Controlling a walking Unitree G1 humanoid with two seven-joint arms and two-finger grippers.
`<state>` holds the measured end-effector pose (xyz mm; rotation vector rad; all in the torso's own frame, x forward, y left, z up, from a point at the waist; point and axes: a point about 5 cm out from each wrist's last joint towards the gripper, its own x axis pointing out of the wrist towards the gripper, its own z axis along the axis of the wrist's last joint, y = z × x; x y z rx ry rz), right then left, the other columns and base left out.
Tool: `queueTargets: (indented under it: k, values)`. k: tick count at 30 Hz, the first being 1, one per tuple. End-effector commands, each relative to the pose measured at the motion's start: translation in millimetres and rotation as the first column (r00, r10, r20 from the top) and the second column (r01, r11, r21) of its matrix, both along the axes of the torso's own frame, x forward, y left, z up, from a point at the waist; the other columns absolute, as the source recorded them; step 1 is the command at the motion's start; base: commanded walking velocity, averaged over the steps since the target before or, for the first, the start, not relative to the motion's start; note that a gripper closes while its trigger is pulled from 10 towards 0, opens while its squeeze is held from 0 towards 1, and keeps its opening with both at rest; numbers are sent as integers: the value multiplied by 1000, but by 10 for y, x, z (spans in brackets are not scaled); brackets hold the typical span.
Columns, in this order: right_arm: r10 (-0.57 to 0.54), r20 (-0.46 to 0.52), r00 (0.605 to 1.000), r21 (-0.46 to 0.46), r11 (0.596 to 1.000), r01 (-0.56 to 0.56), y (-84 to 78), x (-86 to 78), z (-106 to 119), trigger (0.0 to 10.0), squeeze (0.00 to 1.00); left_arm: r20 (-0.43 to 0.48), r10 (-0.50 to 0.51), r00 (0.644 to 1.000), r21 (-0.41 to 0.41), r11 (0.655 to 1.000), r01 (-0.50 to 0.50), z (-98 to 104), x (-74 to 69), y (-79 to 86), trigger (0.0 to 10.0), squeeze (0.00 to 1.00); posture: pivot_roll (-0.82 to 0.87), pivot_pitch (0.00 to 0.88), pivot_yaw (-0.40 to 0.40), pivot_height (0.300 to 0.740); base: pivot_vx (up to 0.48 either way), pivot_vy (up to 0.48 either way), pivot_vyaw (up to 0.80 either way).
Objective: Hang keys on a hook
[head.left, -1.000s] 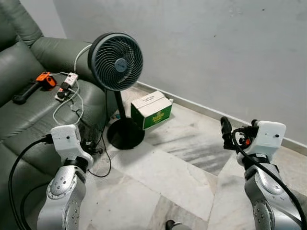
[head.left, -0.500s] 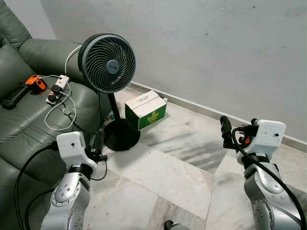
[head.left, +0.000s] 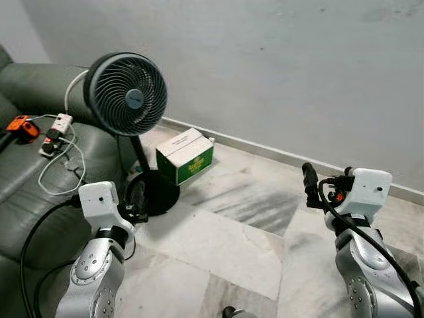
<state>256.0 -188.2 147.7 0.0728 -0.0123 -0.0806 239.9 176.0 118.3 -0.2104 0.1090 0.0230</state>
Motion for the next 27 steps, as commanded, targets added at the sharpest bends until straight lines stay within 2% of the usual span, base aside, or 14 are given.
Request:
queueTargets:
  k: [1, 16, 23, 27]
  values:
    - [-12, -6, 1000, -2, 1000, 12, -23, -22, -1, 10000, 0, 8, -8, 1000, 0, 1000, 8, 34, -6, -24, 10000, 0, -41, 159, 18, 740, 0, 0, -800]
    - [-7, -6, 1000, -8, 1000, 7, -17, -34, -5, 10000, 0, 5, -7, 1000, -6, 1000, 7, 28, -7, -30, 10000, 0, -45, 161, 17, 740, 0, 0, -790]
    - [-4, -4, 1000, -8, 1000, 4, -5, -31, -8, 10000, 0, 13, -21, 1000, -9, 1000, 21, 30, -3, -29, 10000, 0, -42, 154, 18, 740, 0, 0, -138]
    - [5, -7, 1000, -3, 1000, -5, 14, -39, -12, 10000, 0, 18, -40, 999, -50, 998, 41, 41, 11, -66, 10000, 0, -43, 152, 19, 740, 0, 0, 0]
